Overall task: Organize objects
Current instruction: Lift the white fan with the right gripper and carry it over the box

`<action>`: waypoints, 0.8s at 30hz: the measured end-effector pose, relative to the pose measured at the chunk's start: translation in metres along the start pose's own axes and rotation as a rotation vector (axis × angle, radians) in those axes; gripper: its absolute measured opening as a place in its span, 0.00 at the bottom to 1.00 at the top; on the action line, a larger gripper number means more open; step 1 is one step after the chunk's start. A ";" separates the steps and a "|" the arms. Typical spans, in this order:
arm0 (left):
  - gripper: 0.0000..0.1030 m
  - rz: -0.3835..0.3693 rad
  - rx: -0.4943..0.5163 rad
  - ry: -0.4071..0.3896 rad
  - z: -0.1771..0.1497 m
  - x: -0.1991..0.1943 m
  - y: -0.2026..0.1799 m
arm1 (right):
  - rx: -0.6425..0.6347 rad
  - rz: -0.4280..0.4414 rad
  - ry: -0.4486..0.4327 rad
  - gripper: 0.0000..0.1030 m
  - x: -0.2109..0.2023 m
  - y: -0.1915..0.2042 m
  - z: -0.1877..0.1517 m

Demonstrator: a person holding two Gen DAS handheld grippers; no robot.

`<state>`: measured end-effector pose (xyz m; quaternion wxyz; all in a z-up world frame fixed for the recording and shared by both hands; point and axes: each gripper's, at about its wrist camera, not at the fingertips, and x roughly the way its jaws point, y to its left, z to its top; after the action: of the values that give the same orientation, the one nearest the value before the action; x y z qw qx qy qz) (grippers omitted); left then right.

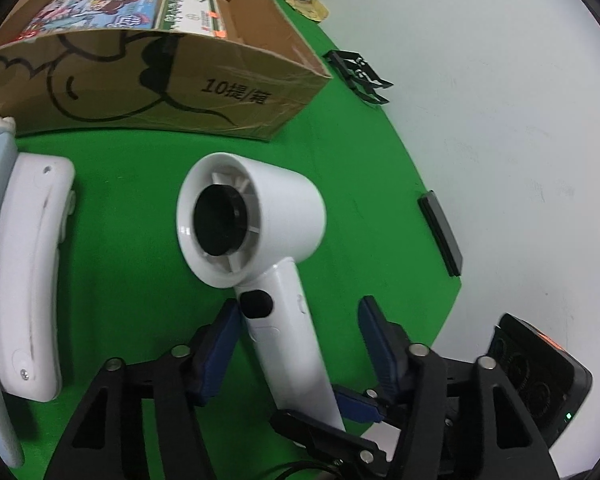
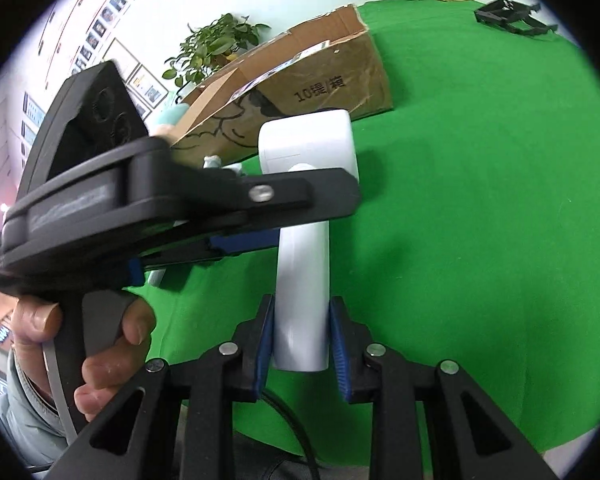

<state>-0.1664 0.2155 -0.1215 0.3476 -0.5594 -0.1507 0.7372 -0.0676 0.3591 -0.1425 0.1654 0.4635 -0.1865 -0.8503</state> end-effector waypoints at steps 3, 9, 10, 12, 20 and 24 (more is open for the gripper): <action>0.33 0.026 -0.014 -0.004 0.001 0.001 0.005 | -0.015 -0.008 0.002 0.25 0.001 0.006 -0.001; 0.31 0.046 0.036 -0.053 0.010 -0.007 -0.005 | -0.061 -0.038 -0.021 0.25 0.000 0.020 0.000; 0.30 0.044 0.043 -0.059 0.011 -0.009 -0.006 | -0.066 -0.039 -0.027 0.25 0.000 0.023 0.001; 0.29 0.036 0.058 -0.078 0.016 -0.015 -0.012 | -0.077 -0.037 -0.044 0.25 -0.002 0.028 0.005; 0.29 0.029 0.093 -0.171 0.049 -0.046 -0.030 | -0.141 -0.039 -0.116 0.25 -0.010 0.046 0.036; 0.28 0.029 0.111 -0.205 0.081 -0.068 -0.030 | -0.173 -0.037 -0.155 0.25 -0.011 0.053 0.062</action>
<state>-0.2221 0.2044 -0.0278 0.3500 -0.4630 -0.1365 0.8028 -0.1087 0.3277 -0.0783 0.1741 0.3837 -0.1161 -0.8994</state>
